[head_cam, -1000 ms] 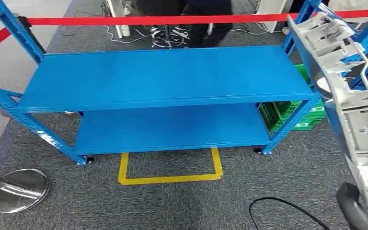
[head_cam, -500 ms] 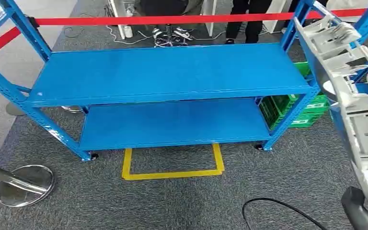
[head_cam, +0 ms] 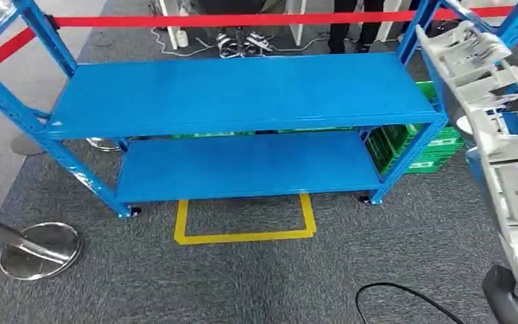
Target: Take the parts from the cabinet and place them on the table.
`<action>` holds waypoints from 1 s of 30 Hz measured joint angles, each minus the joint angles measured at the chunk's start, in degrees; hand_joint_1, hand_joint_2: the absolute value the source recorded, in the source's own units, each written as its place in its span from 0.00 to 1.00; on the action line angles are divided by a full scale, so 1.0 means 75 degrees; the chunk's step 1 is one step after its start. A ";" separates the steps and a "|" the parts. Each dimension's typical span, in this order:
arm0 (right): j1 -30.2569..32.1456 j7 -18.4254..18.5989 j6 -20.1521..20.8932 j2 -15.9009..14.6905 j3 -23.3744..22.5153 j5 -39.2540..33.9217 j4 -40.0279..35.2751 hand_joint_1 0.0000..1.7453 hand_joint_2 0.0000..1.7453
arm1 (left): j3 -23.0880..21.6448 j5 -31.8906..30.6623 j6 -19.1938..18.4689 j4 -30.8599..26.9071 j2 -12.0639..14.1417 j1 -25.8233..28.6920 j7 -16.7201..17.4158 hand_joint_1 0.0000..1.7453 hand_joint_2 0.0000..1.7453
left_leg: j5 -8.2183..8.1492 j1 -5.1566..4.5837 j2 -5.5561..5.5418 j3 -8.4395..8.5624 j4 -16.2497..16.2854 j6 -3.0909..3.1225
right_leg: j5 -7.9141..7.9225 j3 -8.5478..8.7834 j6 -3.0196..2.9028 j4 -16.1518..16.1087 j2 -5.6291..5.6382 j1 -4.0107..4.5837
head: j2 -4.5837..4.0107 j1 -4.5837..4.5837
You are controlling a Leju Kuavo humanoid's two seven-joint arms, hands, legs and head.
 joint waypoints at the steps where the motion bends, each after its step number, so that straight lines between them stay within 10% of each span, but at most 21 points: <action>1: 0.0003 0.0000 0.0000 0.0000 0.0000 0.0000 0.0000 1.00 1.00 | 0.0006 0.0000 -0.0014 0.0000 -0.0003 0.0001 0.0000 0.00 1.00 | 0.0047 0.0037 0.0004 -0.0015 -0.0024 0.0074 | 0.0008 -0.0008 0.0021 0.0018 0.0003 -0.0011 | 0.0000 0.0006; 7: 0.0007 0.0003 0.0000 0.0000 -0.0018 0.0003 -0.0006 1.00 1.00 | 0.0044 0.0006 -0.0017 0.0000 -0.0003 0.0003 0.0012 0.00 1.00 | 0.0206 0.0041 0.0041 -0.0158 -0.0007 0.0230 | -0.1393 -0.0859 0.0229 0.2403 0.0026 -0.0069 | 0.0000 0.0111; 11: 0.0011 0.0038 -0.0009 0.0000 -0.0017 0.0070 -0.0012 1.00 1.00 | 0.0064 0.0018 -0.0003 0.0000 -0.0012 0.0000 0.0102 0.00 1.00 | 0.0273 0.0040 0.0024 -0.0185 -0.0003 0.0187 | -0.0464 0.0527 0.0144 0.0275 0.0029 -0.0071 | 0.0000 0.0111; 12: 0.0000 0.0041 -0.0015 0.0000 -0.0017 0.0079 -0.0009 1.00 1.00 | 0.0067 0.0020 -0.0003 0.0000 -0.0009 -0.0003 0.0105 0.00 1.00 | 0.0297 -0.0003 0.0023 -0.0219 0.0001 0.0147 | -0.0571 0.0742 0.0133 -0.0039 0.0057 -0.0050 | 0.0000 0.0111; 17: 0.0017 0.0055 -0.0055 0.0020 -0.0047 0.0114 -0.0032 1.00 1.00 | 0.0087 0.0044 -0.0003 0.0003 0.0006 0.0000 0.0111 0.00 1.00 | 0.0313 -0.0013 0.0005 -0.0413 0.0101 -0.0063 | -0.0343 0.0493 -0.0118 -0.0078 0.0030 -0.0103 | 0.0000 0.0114; 22: 0.0018 0.0055 -0.0108 0.0026 -0.0073 0.0143 -0.0044 1.00 1.00 | 0.0102 0.0064 -0.0003 0.0003 0.0009 -0.0033 0.0108 0.00 1.00 | -0.1207 -0.0010 0.0024 -0.1054 0.2283 -0.0220 | -0.0057 0.0084 -0.0200 -0.0069 -0.0001 -0.0076 | 0.0000 0.0052; 24: 0.0026 0.0055 -0.0111 0.0026 -0.0076 0.0160 -0.0044 1.00 1.00 | 0.0111 0.0064 -0.0006 0.0003 0.0014 -0.0030 0.0122 0.00 1.00 | -0.1042 -0.0008 0.0024 -0.0778 0.2098 -0.0216 | 0.0055 -0.0072 -0.0196 -0.0052 0.0001 -0.0064 | 0.0000 0.0055; 27: 0.0062 0.0055 -0.0128 0.0038 -0.0087 0.0178 -0.0064 1.00 1.00 | 0.0114 0.0061 -0.0020 0.0003 0.0012 -0.0015 0.0149 0.00 1.00 | -0.0304 -0.0001 0.0020 0.0526 -0.0040 -0.0161 | 0.0288 -0.0319 -0.0127 -0.0023 0.0021 -0.0063 | 0.0000 0.0050; 30: 0.0082 0.0055 -0.0140 0.0041 -0.0093 0.0222 -0.0096 1.00 1.00 | 0.0114 0.0052 -0.0020 0.0003 0.0000 0.0002 0.0143 0.00 1.00 | -0.0234 -0.0032 -0.0002 0.0352 -0.0120 -0.0001 | 0.0522 -0.0473 -0.0029 -0.0020 0.0002 -0.0019 | 0.0000 0.0064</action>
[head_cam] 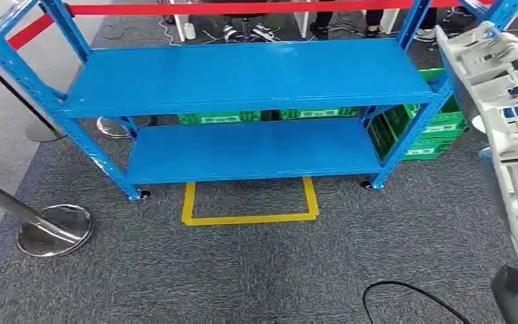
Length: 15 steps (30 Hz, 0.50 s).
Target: Take the parts from the cabinet and place them on the table.
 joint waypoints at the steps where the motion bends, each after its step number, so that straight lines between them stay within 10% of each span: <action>1: 0.0004 0.0003 0.0000 0.0000 0.0000 0.0015 0.0000 1.00 1.00 | 0.0000 0.0000 -0.0003 0.0000 -0.0003 -0.0001 0.0000 0.00 1.00 | 0.0048 -0.0010 0.0001 -0.0037 0.0021 0.0051 | 0.0075 0.0000 0.0030 -0.0030 -0.0001 -0.0007 | 0.0000 0.0009; 3: 0.0035 0.0003 0.0000 0.0000 0.0000 0.0020 0.0000 1.00 1.00 | 0.0003 -0.0003 -0.0003 0.0000 -0.0020 -0.0001 0.0000 0.00 1.00 | 0.0214 0.0054 0.0051 -0.0143 0.0000 0.0167 | -0.0119 -0.0081 0.0121 0.0054 0.0041 -0.0020 | 0.0000 0.0011; 6: 0.0026 0.0003 -0.0006 0.0003 0.0000 0.0023 0.0000 1.00 1.00 | 0.0003 -0.0003 -0.0003 0.0000 -0.0017 -0.0002 0.0000 0.00 1.00 | 0.0428 0.0049 0.0076 -0.0368 0.0010 0.0246 | -0.1491 -0.0411 0.0249 0.1556 0.0031 -0.0059 | 0.0000 0.0055; 8: 0.0029 0.0006 -0.0006 0.0003 0.0000 0.0026 0.0000 1.00 1.00 | 0.0003 -0.0006 -0.0003 0.0000 -0.0012 -0.0001 0.0000 0.00 1.00 | 0.0587 0.0041 0.0098 -0.0588 0.0037 0.0240 | -0.1702 -0.0429 0.0263 0.2392 0.0032 -0.0061 | 0.0000 0.0058; 11: 0.0028 0.0018 -0.0006 0.0003 0.0000 0.0047 0.0000 1.00 1.00 | 0.0003 -0.0015 -0.0006 0.0000 -0.0012 -0.0001 -0.0081 0.00 1.00 | 0.0777 0.0035 0.0094 -0.0907 0.0111 0.0199 | -0.0994 0.0615 0.0198 0.1341 0.0037 -0.0059 | 0.0000 0.0058; 13: 0.0019 0.0023 -0.0012 0.0000 0.0000 0.0058 0.0000 1.00 1.00 | 0.0006 -0.0032 -0.0015 0.0000 -0.0009 -0.0003 -0.0224 0.00 1.00 | 0.0841 0.0001 0.0073 -0.1001 0.0118 0.0134 | -0.1315 0.1611 0.0149 -0.0049 0.0040 -0.0038 | 0.0000 0.0061; 15: 0.0047 0.0020 -0.0020 0.0000 -0.0003 0.0061 -0.0012 1.00 1.00 | 0.0012 -0.0076 -0.0009 0.0000 0.0000 0.0010 -0.0274 0.00 1.00 | 0.0957 0.0007 0.0074 -0.1004 0.0116 0.0066 | -0.1335 0.1593 0.0092 -0.0262 0.0056 -0.0007 | -0.0003 0.0070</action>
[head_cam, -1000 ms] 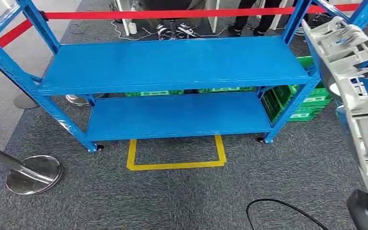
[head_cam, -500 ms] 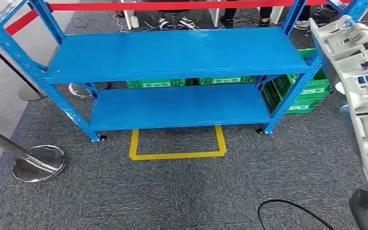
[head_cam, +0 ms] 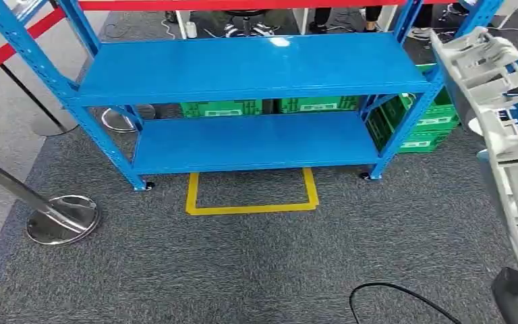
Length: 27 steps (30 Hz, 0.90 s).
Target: Take the parts from the cabinet and place them on the table.
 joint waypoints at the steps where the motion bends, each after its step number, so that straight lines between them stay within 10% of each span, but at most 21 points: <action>1: 0.0005 0.0000 -0.0006 0.0000 -0.0006 -0.0021 -0.0003 1.00 1.00 | 0.0000 -0.0046 0.0026 0.0000 0.0003 0.0001 0.0000 0.00 1.00 | 0.0039 0.0014 -0.0003 -0.0013 -0.0004 -0.0037 | 0.0018 -0.0037 -0.0038 0.0032 0.0001 0.0016 | 0.0003 0.0014; 4: 0.0003 0.0003 0.0009 0.0020 -0.0015 -0.0155 -0.0003 1.00 1.00 | -0.0003 -0.0154 0.0125 0.0000 0.0008 -0.0001 0.0035 0.00 1.00 | -0.0334 0.0001 -0.0015 -0.0137 0.0261 -0.0172 | 0.0167 -0.0076 -0.0251 -0.0033 -0.0040 -0.0051 | 0.0003 -0.0021; 6: 0.0015 0.0006 0.0012 0.0032 -0.0026 -0.0178 -0.0006 1.00 1.00 | -0.0006 -0.0166 0.0152 0.0000 0.0009 -0.0012 0.0044 0.00 1.00 | -0.1164 0.0015 -0.0015 -0.0560 0.1481 -0.0254 | 0.0274 -0.0196 -0.0298 -0.0020 -0.0044 -0.0049 | 0.0003 -0.0056; 8: 0.0025 0.0012 0.0058 0.0046 -0.0044 -0.0178 -0.0003 1.00 1.00 | -0.0006 -0.0163 0.0175 0.0000 0.0015 -0.0042 0.0044 0.00 1.00 | -0.1445 0.0012 -0.0016 -0.0773 0.2345 -0.0276 | 0.0341 -0.0311 -0.0302 0.0002 -0.0051 -0.0040 | 0.0003 -0.0056; 12: 0.0099 0.0012 0.0082 0.0079 -0.0096 -0.0172 -0.0003 1.00 1.00 | -0.0006 -0.0169 0.0181 0.0000 0.0015 -0.0005 0.0093 0.00 1.00 | -0.0437 0.0023 -0.0083 0.0352 0.0600 -0.0215 | 0.0379 -0.0417 -0.0262 0.0095 0.0013 -0.0037 | 0.0003 -0.0061; 13: 0.0098 0.0009 0.0084 0.0096 -0.0131 -0.0181 -0.0003 1.00 1.00 | -0.0006 -0.0169 0.0181 0.0000 0.0015 -0.0010 0.0090 0.00 1.00 | -0.0440 0.0049 -0.0386 0.0579 0.0226 -0.0171 | 0.0382 -0.0569 -0.0222 0.0115 0.0047 -0.0025 | 0.0003 -0.0050; 18: 0.0114 0.0023 0.0134 0.0154 -0.0300 -0.0294 -0.0012 1.00 1.00 | -0.0006 -0.0183 0.0160 0.0000 -0.0027 -0.0008 0.0143 0.00 1.00 | -0.0507 0.0147 -0.0143 0.0488 -0.0023 0.0015 | 0.0438 -0.0859 -0.0016 0.0323 0.0215 0.0015 | 0.0003 -0.0053; 23: 0.0109 0.0090 0.0181 0.0242 -0.0481 -0.0417 -0.0026 1.00 1.00 | -0.0003 -0.0186 0.0157 0.0000 -0.0006 -0.0002 0.0198 0.00 1.00 | -0.0471 0.0131 0.0179 0.0454 -0.0012 0.0111 | -0.0672 -0.1851 0.0207 0.2714 0.0056 -0.0055 | 0.0003 0.0020; 25: 0.0116 0.0099 0.0181 0.0265 -0.0542 -0.0417 -0.0026 1.00 1.00 | 0.0000 -0.0183 0.0157 0.0000 -0.0006 0.0000 0.0225 0.00 1.00 | -0.0469 0.0131 0.0321 0.0459 -0.0008 0.0109 | -0.0318 -0.1589 0.0210 0.2283 0.0030 -0.0071 | 0.0003 0.0020; 27: 0.0116 0.0099 0.0184 0.0283 -0.0568 -0.0420 -0.0032 1.00 1.00 | 0.0003 -0.0178 0.0157 0.0000 -0.0006 0.0007 0.0230 0.00 1.00 | -0.0474 0.0135 0.0461 0.0483 0.0000 0.0095 | 0.0336 -0.0761 0.0218 0.0798 -0.0241 -0.0083 | 0.0003 0.0020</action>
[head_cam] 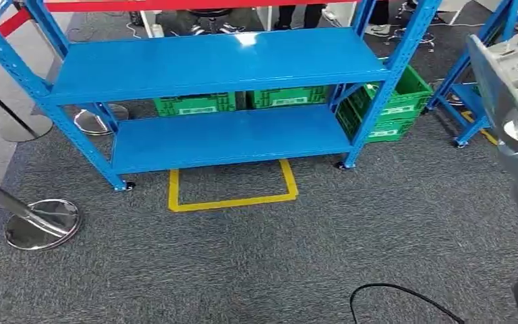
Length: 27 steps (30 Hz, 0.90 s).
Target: Take the parts from the cabinet and place them on the table.
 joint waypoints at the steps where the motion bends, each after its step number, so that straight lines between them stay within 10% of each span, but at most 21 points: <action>1: -0.0013 0.0006 -0.0003 0.0006 -0.0006 -0.0018 -0.0003 1.00 1.00 | 0.0000 0.0003 0.0000 0.0000 0.0006 0.0004 0.0000 0.00 1.00 | 0.0002 -0.0047 0.0040 0.0012 0.0007 -0.0044 | -0.0002 0.0227 0.0033 -0.0480 -0.0339 0.0011 | 0.0000 0.0003; 6: -0.0028 -0.0006 0.0136 0.0225 -0.0446 -0.0589 -0.0023 1.00 1.00 | 0.0006 0.0000 -0.0012 0.0000 0.0047 0.0018 -0.0003 0.00 1.00 | 0.0027 -0.0115 0.0294 -0.0014 0.0014 -0.0206 | 0.0082 0.0066 -0.0374 -0.0526 -0.0035 0.0030 | 0.0000 -0.0003; 10: -0.0097 -0.0070 0.0356 0.0455 -0.0814 -0.0843 -0.0061 1.00 1.00 | 0.0009 -0.0044 -0.0017 0.0000 0.0047 0.0004 -0.0023 0.00 1.00 | -0.1093 -0.0105 -0.0310 -0.0708 0.1657 -0.0318 | 0.0231 -0.0056 -0.0544 -0.0530 0.0273 0.0011 | 0.0000 -0.0035; 12: -0.0126 -0.0122 0.0516 0.0598 -0.1032 -0.0962 -0.0061 1.00 1.00 | 0.0009 -0.0044 -0.0015 0.0000 0.0047 -0.0031 -0.0035 0.00 1.00 | -0.1309 -0.0121 -0.0362 -0.0988 0.2417 -0.0293 | 0.0276 -0.0112 -0.0541 -0.0526 0.0469 0.0036 | 0.0000 -0.0035; 15: -0.0136 -0.0175 0.0691 0.0752 -0.1321 -0.1090 -0.0064 1.00 1.00 | 0.0009 -0.0050 -0.0017 0.0000 0.0041 -0.0026 0.0006 0.00 1.00 | -0.0473 -0.0119 -0.0504 -0.0324 0.1240 -0.0194 | 0.0325 -0.0126 -0.0503 -0.0518 0.0820 0.0052 | 0.0000 -0.0032; 17: -0.0175 -0.0247 0.0781 0.0882 -0.1526 -0.1247 -0.0064 1.00 1.00 | 0.0009 -0.0050 -0.0020 0.0000 0.0023 -0.0032 0.0009 0.00 1.00 | -0.0130 -0.0078 -0.1212 0.0126 0.0242 -0.0123 | 0.0362 -0.0175 -0.0443 -0.0494 0.0998 0.0062 | 0.0000 -0.0029; 21: -0.0299 -0.0356 0.0959 0.1143 -0.2052 -0.1451 -0.0087 1.00 1.00 | 0.0014 -0.0055 -0.0035 0.0000 -0.0020 -0.0044 0.0003 0.00 1.00 | -0.0158 -0.0056 -0.0981 0.0124 0.0033 -0.0041 | 0.0514 -0.0411 -0.0232 -0.0463 0.1389 0.0028 | 0.0000 -0.0026; 24: -0.0409 -0.0356 0.1093 0.1282 -0.2401 -0.1568 -0.0099 1.00 1.00 | 0.0032 -0.0047 -0.0035 0.0000 -0.0020 -0.0021 -0.0003 0.00 1.00 | -0.0115 -0.0002 -0.0626 0.0117 -0.0004 0.0045 | -0.0091 -0.0836 -0.0095 0.0395 0.0427 0.0069 | 0.0000 0.0088; 27: -0.0509 -0.0361 0.1183 0.1416 -0.2672 -0.1678 -0.0099 1.00 1.00 | 0.0076 -0.0032 -0.0035 0.0000 -0.0006 0.0004 -0.0003 0.00 1.00 | -0.0117 -0.0012 -0.0259 0.0103 0.0000 0.0046 | -0.0704 -0.1461 0.0015 0.1916 0.0277 -0.0020 | -0.0003 0.0093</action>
